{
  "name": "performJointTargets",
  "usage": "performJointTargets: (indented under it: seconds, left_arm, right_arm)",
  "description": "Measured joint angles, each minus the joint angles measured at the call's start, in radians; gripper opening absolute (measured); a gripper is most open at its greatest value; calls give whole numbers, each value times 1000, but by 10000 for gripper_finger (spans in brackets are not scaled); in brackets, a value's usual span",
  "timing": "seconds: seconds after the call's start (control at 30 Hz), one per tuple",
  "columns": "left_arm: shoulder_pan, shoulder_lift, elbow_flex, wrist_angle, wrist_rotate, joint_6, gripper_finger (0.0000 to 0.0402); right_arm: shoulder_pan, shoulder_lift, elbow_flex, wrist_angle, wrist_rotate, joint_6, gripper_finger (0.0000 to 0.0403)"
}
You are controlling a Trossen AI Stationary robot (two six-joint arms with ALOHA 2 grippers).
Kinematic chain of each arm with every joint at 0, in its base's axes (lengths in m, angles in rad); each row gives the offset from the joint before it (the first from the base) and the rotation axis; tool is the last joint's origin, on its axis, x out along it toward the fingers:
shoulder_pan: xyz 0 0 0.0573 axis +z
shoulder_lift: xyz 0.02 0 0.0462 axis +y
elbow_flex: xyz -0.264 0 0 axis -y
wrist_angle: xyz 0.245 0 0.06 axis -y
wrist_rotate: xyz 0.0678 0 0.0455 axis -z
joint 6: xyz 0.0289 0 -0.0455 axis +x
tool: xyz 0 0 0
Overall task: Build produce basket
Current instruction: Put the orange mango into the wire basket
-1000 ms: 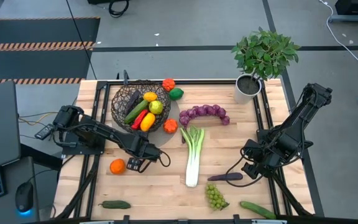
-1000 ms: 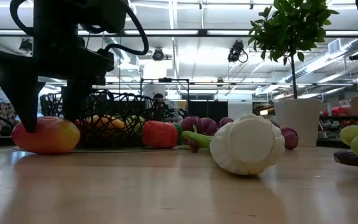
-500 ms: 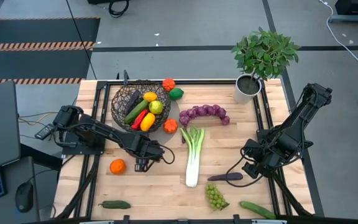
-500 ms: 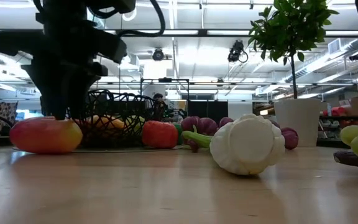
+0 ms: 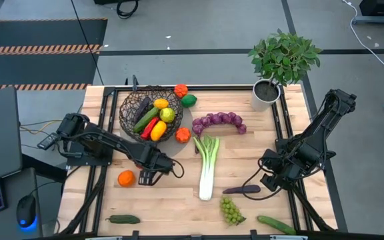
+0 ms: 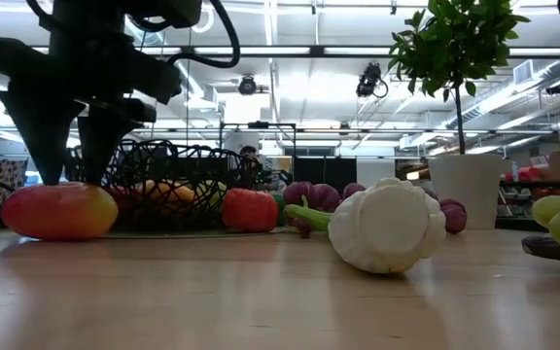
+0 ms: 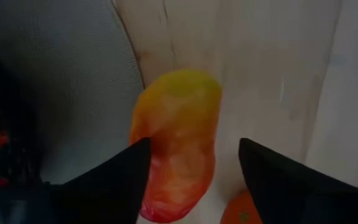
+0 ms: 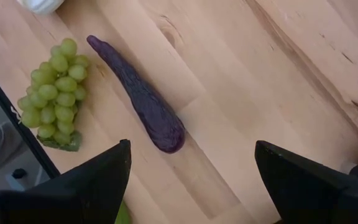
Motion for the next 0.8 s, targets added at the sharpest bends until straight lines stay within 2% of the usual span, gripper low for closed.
performJointTargets:
  seconds: [0.17,0.33,0.47,0.57,0.8]
  left_arm:
    - [-5,0,0,-19,0,5,313]
    - [-5,0,0,-97,0,1,345]
    - [-5,-1,-5,-177,-10,-4,352]
    - [-5,-1,-35,-139,-19,18,353]
    - [-5,0,-80,-50,-56,20,353]
  right_arm:
    - [0,0,0,-1,3,0,345]
    - [0,0,0,-1,3,8,345]
    - [0,0,0,-1,38,22,345]
    - [0,0,0,-1,63,23,345]
    - [15,0,0,20,40,49,345]
